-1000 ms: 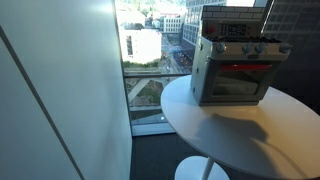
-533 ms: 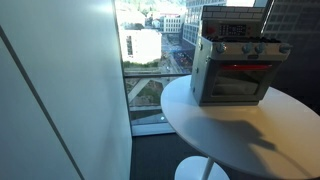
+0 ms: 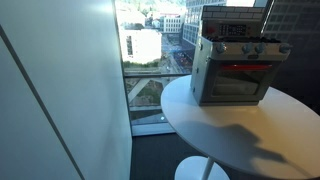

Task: Turn the knob on the far right to the right

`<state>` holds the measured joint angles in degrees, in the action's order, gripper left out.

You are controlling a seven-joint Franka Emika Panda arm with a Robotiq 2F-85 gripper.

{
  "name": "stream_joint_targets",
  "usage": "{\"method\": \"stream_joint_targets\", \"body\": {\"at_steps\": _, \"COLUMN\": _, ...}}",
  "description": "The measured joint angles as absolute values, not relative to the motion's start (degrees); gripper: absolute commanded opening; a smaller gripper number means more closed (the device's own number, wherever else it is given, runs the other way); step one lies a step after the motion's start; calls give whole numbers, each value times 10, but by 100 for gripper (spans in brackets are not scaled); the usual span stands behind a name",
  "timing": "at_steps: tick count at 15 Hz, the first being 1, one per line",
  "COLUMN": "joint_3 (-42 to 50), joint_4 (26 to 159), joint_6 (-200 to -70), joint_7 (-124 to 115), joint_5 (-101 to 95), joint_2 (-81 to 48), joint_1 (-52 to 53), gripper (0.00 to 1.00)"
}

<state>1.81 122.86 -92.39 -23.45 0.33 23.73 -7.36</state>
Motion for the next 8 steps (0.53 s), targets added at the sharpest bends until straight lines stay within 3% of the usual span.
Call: {"method": "stream_joint_targets", "body": {"at_steps": 8, "joint_3": 17, "joint_4": 1229, "joint_6": -914, "joint_7": -206, "joint_5": 3, "joint_2": 241, "joint_1": -74, "gripper": 100}}
